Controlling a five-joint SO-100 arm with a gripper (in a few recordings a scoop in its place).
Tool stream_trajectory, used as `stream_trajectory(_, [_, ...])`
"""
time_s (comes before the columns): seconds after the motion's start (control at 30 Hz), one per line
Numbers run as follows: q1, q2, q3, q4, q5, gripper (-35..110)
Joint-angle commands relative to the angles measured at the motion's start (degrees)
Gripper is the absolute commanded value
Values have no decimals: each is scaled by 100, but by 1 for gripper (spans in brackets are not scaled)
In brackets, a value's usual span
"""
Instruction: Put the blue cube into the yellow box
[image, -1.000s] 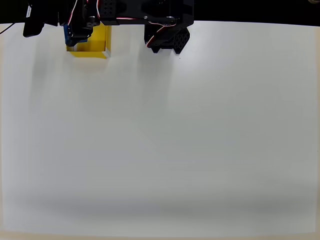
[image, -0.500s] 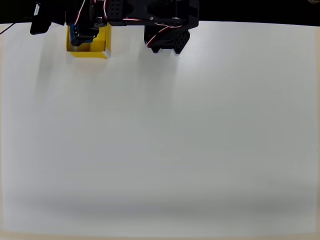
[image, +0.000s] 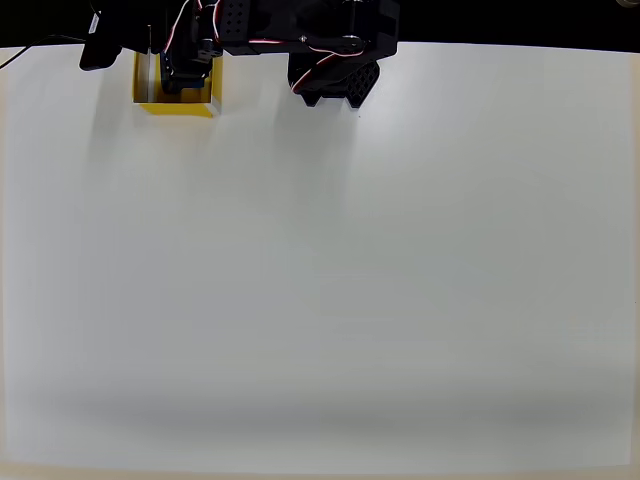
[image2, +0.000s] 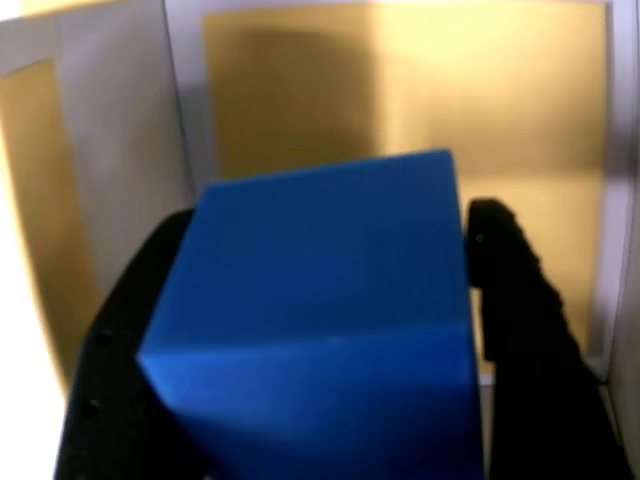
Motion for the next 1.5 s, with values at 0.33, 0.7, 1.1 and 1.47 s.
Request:
stream_trajectory(0.33, [264, 861, -123, 264, -668, 34])
stream_trajectory(0.7, [53, 1978, -1512, 1802, -1248, 30])
stream_trajectory(1.1, [-2540, 3067, -1441, 1811, -598, 32])
stream_trajectory(1.47, [-6398, 4509, -79, 1529, -536, 24])
